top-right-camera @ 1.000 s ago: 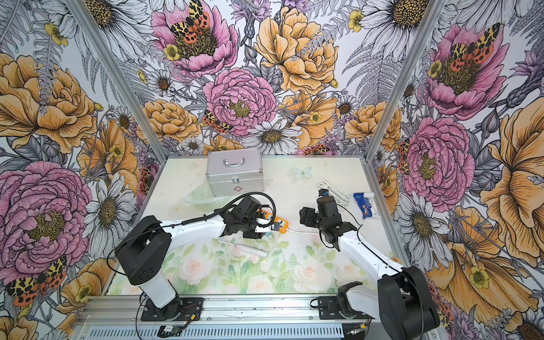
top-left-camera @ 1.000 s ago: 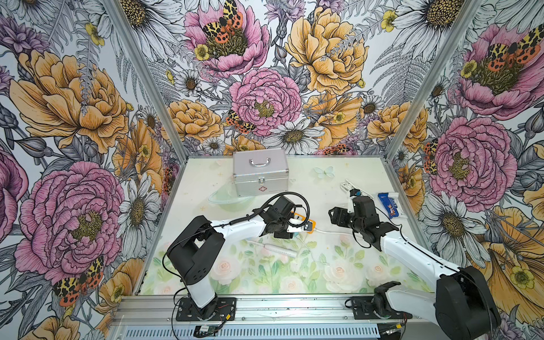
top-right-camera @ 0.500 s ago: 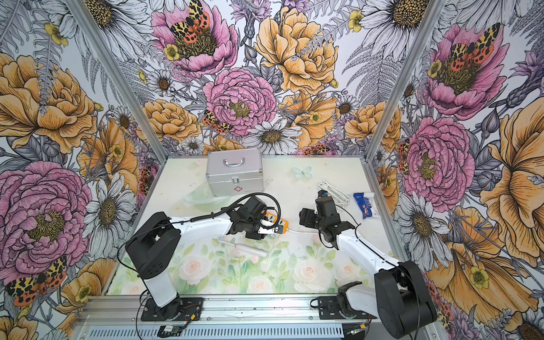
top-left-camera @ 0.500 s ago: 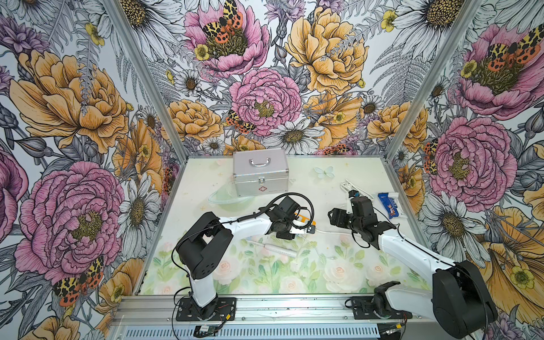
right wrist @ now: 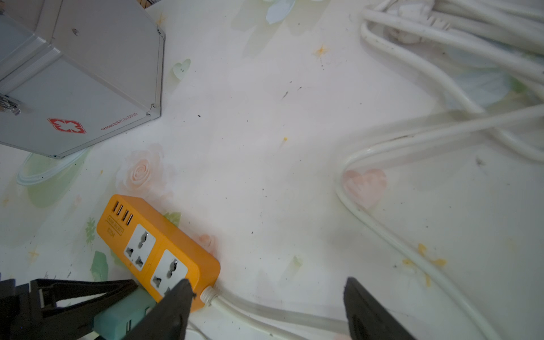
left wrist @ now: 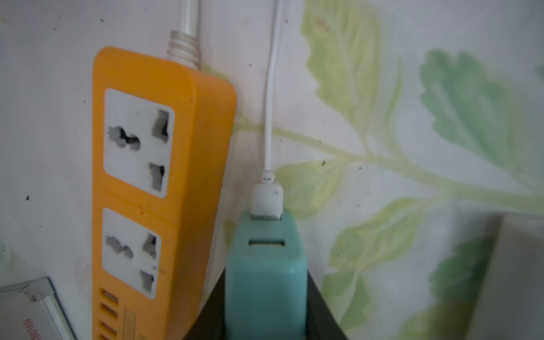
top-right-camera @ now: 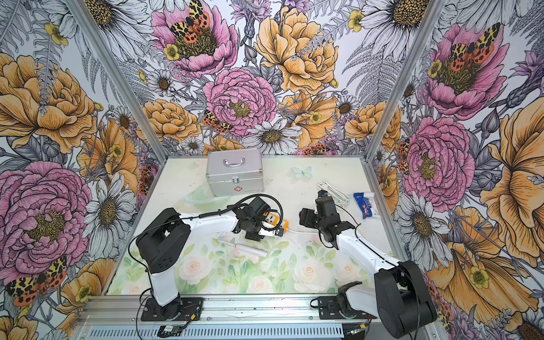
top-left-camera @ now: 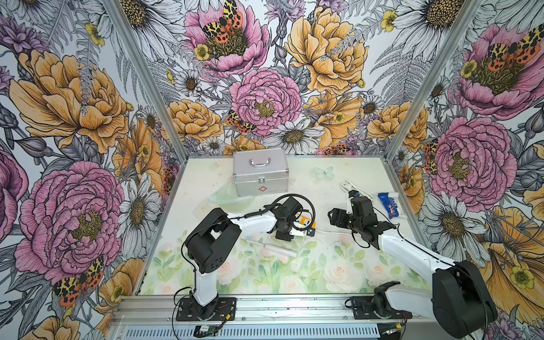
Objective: Charge the electric toothbrush
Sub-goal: Pick up the plug from the center of the board.
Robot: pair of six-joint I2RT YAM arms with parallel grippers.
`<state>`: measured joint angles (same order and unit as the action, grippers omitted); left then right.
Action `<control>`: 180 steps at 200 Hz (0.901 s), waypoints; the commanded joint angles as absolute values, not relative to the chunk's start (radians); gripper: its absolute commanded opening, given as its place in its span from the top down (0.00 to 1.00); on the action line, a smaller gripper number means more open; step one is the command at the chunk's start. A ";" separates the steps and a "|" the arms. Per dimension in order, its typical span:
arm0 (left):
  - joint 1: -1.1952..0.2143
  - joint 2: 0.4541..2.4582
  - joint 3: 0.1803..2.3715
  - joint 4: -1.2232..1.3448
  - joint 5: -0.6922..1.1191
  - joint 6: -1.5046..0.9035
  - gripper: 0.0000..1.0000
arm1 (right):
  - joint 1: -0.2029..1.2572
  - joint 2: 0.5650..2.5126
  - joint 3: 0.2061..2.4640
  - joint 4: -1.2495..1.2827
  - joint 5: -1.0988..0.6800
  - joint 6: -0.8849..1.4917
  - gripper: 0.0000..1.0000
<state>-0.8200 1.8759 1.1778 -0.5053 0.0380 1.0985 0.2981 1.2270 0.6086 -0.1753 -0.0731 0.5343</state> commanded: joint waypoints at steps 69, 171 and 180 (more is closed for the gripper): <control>-0.719 1.723 1.234 -0.501 0.294 0.947 1.00 | 0.300 1.133 0.627 -0.168 -0.141 0.397 0.18; -0.653 1.578 1.058 0.019 0.433 0.517 1.00 | 0.319 0.804 0.818 -0.340 -0.449 0.535 0.19; -0.663 1.586 1.061 0.038 0.425 0.492 1.00 | 0.321 0.804 0.827 -0.339 -0.464 0.556 0.20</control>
<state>-0.6476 1.5810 1.0687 -0.1379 0.4202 0.6483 0.3107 0.8177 0.7837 -0.2882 -0.3786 0.4816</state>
